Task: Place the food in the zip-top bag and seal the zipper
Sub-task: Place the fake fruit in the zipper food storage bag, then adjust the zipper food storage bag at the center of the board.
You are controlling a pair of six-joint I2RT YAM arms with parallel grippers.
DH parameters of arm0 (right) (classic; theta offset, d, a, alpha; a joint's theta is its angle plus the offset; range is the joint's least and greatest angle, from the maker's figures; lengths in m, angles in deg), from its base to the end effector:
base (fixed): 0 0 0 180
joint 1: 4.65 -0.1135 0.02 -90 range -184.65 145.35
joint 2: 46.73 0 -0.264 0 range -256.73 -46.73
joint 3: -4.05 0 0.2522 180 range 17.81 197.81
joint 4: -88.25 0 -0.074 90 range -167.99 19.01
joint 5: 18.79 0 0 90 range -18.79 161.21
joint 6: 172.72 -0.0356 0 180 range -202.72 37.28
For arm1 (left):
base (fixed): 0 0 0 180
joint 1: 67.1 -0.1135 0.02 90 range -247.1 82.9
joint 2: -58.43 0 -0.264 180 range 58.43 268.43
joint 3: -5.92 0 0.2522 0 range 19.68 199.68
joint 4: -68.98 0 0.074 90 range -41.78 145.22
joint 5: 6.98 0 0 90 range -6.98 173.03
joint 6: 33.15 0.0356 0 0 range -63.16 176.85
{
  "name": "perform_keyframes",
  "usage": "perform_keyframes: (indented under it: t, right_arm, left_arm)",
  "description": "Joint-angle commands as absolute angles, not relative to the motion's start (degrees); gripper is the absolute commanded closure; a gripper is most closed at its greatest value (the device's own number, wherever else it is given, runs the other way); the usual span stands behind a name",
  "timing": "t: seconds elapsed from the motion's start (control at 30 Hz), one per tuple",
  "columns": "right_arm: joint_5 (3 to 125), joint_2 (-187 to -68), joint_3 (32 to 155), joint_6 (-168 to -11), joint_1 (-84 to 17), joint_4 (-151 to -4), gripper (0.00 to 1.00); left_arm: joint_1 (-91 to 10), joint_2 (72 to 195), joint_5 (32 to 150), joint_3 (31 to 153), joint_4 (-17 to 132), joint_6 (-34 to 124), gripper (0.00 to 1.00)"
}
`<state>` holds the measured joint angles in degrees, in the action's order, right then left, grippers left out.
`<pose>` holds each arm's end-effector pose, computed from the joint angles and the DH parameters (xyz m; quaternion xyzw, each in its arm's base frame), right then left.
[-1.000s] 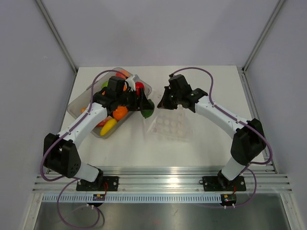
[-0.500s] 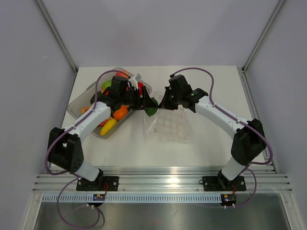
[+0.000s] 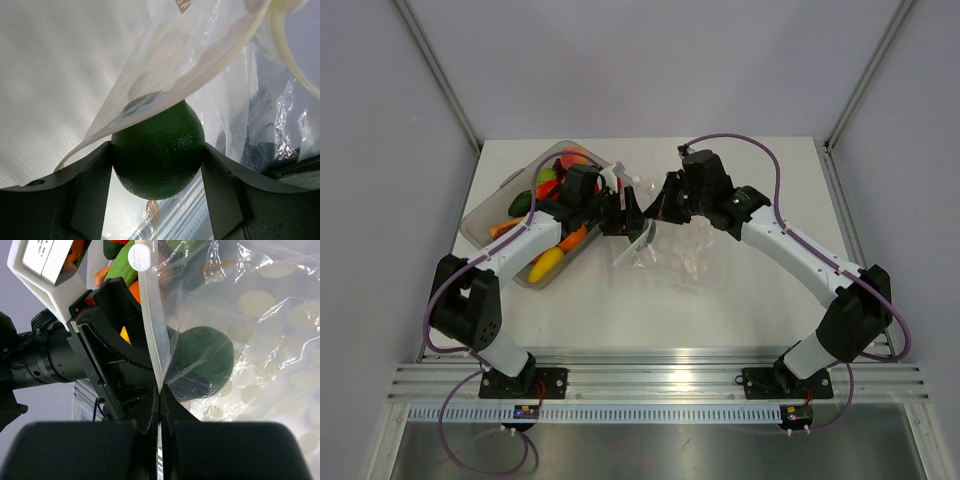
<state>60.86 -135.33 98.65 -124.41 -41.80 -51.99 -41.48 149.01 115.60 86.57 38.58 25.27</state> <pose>0.2791 0.2195 0.3432 -0.0077 0.8794 0.3595 0.3121 0.3076 -0.1688 0.2667 0.0724 0.8760 -0.4165 0.2321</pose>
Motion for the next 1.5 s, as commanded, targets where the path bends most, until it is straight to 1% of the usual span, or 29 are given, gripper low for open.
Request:
perform_keyframes:
  t: [0.0, 0.03, 0.07, 0.1, 0.13, 0.3, 0.4, 0.47, 0.5, 0.53, 0.57, 0.6, 0.63, 0.67, 0.7, 0.73, 0.77, 0.8, 0.83, 0.87, 0.93, 0.97, 1.07, 1.17, 1.2, 1.23, 1.27, 1.3, 1.47]
  right_arm:
    - [59.44, -135.15, 99.64, -125.08, -42.36, -54.44, 1.0]
    - [59.52, -135.24, 99.55, -125.08, -42.36, -54.61, 1.0]
    - [59.87, -135.24, 99.2, -125.08, -42.36, -54.61, 1.0]
    - [60.05, -135.15, 99.02, -125.08, -42.36, -54.53, 1.0]
    - [60.31, -135.15, 98.84, -124.99, -42.36, -54.52, 1.0]
    - [61.37, -134.71, 98.23, -124.64, -42.36, -54.17, 1.0]
    - [61.81, -134.54, 98.23, -124.47, -42.36, -54.17, 1.0]
    - [61.9, -134.54, 98.14, -124.38, -42.36, -54.09, 1.0]
    - [61.9, -134.45, 97.97, -124.47, -42.36, -54.17, 1.0]
    - [61.9, -134.45, 97.88, -124.47, -42.36, -54.17, 1.0]
    - [61.72, -134.36, 97.7, -124.47, -42.36, -54.17, 1.0]
    - [61.55, -134.36, 97.53, -124.55, -42.36, -54.43, 1.0]
    - [61.55, -134.1, 97.44, -124.64, -42.36, -54.52, 1.0]
    - [61.37, -133.92, 97.18, -124.64, -42.36, -54.61, 1.0]
    - [61.28, -133.75, 97.0, -124.73, -42.36, -54.7, 1.0]
    - [61.28, -133.4, 96.82, -124.73, -42.36, -54.79, 1.0]
    - [61.28, -133.22, 96.73, -124.73, -42.36, -54.7, 1.0]
    - [61.28, -133.04, 96.65, -124.64, -42.36, -54.61, 1.0]
    - [61.37, -132.69, 96.56, -124.64, -42.36, -54.44, 1.0]
    - [61.46, -132.43, 96.47, -124.64, -42.36, -54.26, 1.0]
    - [61.63, -131.82, 96.03, -124.64, -42.36, -54.17, 1.0]
    - [61.81, -131.55, 95.94, -124.64, -42.36, -54.17, 1.0]
    - [62.25, -130.58, 95.59, -124.56, -42.36, -53.47, 1.0]
    - [62.51, -129.79, 96.46, -123.15, -42.36, -51.03, 1.0]
    - [62.95, -129.44, 96.73, -121.76, -42.36, -50.05, 1.0]
    - [63.65, -128.57, 97.69, -120.7, -42.36, -48.65, 1.0]
    - [65.66, -128.21, 98.48, -119.64, -42.36, -44.89, 1.0]
    - [67.24, -127.95, 99.53, -117.28, -42.36, -42.59, 1.0]
    - [76.39, -125.58, 106.66, -112.43, -42.36, -31.16, 1.0]
  left_arm:
    - [-41.27, 148.87, 116.68, 87.27, 40.63, 25.47, 0.67]
    - [-41.18, 148.35, 116.77, 87.44, 40.2, 25.99, 0.53]
    - [-41.09, 147.99, 116.77, 88.23, 38.89, 26.34, 0.31]
    - [-41.0, 147.47, 116.43, 88.67, 38.09, 27.3, 0.22]
    - [-40.91, 146.33, 116.25, 89.2, 35.99, 27.84, 0.16]
    - [-40.21, 142.28, 118.18, 92.28, 29.22, 32.14, 0.09]
    - [-40.12, 138.68, 117.74, 92.28, 25.52, 34.08, 0.11]
    - [-40.03, 136.23, 118.53, 91.67, 25.07, 35.66, 0.31]
    - [-40.12, 133.6, 119.14, 91.14, 25.07, 36.45, 0.48]
    - [-40.12, 132.18, 118.8, 90.96, 25.07, 36.63, 0.77]
    - [-40.12, 131.04, 118.27, 90.79, 24.99, 36.72, 0.91]
    - [-40.12, 129.2, 115.57, 90.52, 24.73, 36.98, 0.97]
    - [-40.12, 128.74, 113.37, 90.0, 24.11, 37.33, 1.0]
    - [-40.12, 128.48, 111.09, 89.73, 23.76, 37.33, 0.96]
    - [-40.21, 129.17, 106.71, 89.47, 23.41, 36.64, 0.87]
    - [-40.21, 129.79, 104.84, 89.29, 22.36, 36.2, 0.68]
    - [-40.21, 130.67, 103.34, 89.2, 22.18, 35.84, 0.29]
    - [-40.21, 131.54, 103.15, 89.03, 22.17, 34.8, 0.13]
    - [-40.21, 133.03, 102.72, 88.68, 22.61, 34.26, 0.06]
    - [-40.21, 133.57, 102.63, 87.72, 23.4, 33.74, 0.02]
    - [-40.12, 134.97, 102.62, 86.13, 26.02, 32.42, 0.03]
    - [-40.12, 135.33, 102.28, 84.82, 26.74, 31.89, 0.04]
    - [-40.12, 136.73, 102.18, 82.97, 28.76, 31.18, 0.16]
    - [-40.03, 138.49, 102.19, 82.7, 29.3, 31.09, 0.39]
    - [-40.03, 138.93, 102.01, 83.74, 28.6, 31.35, 0.51]
    - [-40.03, 139.28, 101.75, 84.62, 26.68, 31.44, 0.79]
    - [-40.03, 139.29, 101.05, 85.5, 25.7, 31.79, 0.95]
    - [-40.03, 139.11, 100.87, 86.73, 24.65, 31.8, 1.0]
    - [-40.03, 135.16, 102.1, 92.89, 23.23, 31.18, 1.0]
